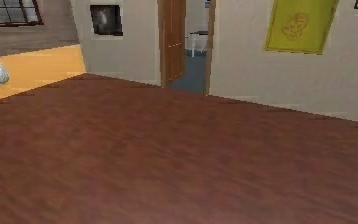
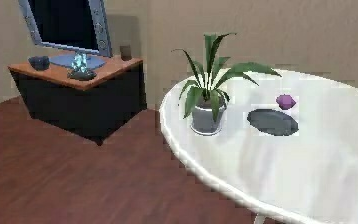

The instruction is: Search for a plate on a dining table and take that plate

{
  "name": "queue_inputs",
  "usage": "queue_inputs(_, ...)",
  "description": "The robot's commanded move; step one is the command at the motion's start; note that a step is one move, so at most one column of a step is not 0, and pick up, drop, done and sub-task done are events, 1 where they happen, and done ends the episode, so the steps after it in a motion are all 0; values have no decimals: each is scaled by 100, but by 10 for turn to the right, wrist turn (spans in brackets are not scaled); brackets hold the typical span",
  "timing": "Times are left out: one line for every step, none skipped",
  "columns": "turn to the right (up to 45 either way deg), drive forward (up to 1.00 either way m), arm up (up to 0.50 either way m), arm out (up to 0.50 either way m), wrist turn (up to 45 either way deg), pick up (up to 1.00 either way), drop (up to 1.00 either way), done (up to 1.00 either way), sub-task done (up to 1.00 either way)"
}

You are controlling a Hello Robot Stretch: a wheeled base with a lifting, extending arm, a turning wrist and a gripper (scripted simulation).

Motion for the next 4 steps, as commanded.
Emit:
queue_inputs(420, 0, 0, 0, 0, 0, 0, 0, 0)
queue_inputs(0, 75, 0, 0, 0, 0, 0, 0, 0)
queue_inputs(390, 0, 0, 0, 0, 0, 0, 0, 0)
queue_inputs(30, 0, 0, 0, 0, 0, 0, 0, 0)
